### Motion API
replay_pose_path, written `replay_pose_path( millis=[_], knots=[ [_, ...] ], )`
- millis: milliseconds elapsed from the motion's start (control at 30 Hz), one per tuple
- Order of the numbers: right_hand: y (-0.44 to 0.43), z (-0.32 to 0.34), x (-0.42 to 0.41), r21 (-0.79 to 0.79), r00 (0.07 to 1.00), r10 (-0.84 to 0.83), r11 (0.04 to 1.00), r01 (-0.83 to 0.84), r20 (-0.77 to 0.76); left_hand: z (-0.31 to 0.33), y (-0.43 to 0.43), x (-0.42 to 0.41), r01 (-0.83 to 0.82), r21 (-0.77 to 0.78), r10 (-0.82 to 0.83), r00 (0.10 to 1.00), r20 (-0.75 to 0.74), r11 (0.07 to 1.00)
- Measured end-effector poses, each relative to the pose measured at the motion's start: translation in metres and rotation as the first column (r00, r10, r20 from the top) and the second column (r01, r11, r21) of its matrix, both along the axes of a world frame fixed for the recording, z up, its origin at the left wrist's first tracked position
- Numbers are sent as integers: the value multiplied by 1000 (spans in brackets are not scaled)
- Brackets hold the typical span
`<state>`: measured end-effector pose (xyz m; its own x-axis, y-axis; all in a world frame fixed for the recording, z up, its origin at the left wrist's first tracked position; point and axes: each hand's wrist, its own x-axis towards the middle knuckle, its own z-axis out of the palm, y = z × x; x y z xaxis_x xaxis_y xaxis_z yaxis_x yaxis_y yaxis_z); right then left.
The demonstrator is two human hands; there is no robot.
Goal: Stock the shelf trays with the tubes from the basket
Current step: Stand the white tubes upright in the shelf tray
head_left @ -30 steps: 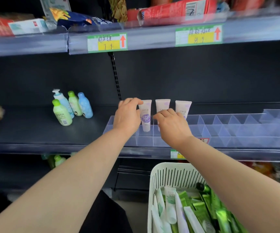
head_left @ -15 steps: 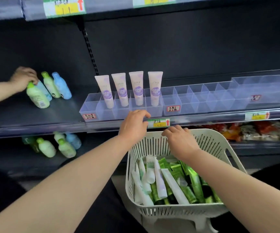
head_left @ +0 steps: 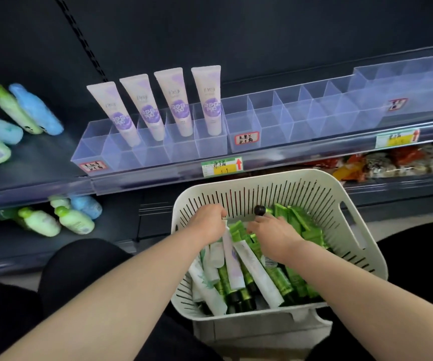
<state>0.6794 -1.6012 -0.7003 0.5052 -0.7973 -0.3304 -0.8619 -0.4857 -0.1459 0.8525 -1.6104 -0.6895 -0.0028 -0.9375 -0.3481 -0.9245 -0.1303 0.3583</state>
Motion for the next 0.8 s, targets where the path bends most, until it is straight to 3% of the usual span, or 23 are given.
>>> replay_pose_path(
  millis=[300, 500, 633, 800],
  knots=[
    [-1, -20, 25, 139, 999, 41, 989, -43, 19, -10, -13, 2, -28, 40, 28, 1000, 14, 999],
    [-11, -10, 9, 246, 988, -155, 958, 145, 23, -22, -15, 6, -24, 82, 23, 1000, 4, 996],
    [-10, -11, -2, 269, 947, -299, 928, 258, 122, -35, -17, -3, -52, 106, 48, 998, 37, 993],
    [-7, -3, -4, 247, 949, -280, 939, 240, 144, -48, -18, -15, -94, 96, 87, 993, 79, 991]
  ],
)
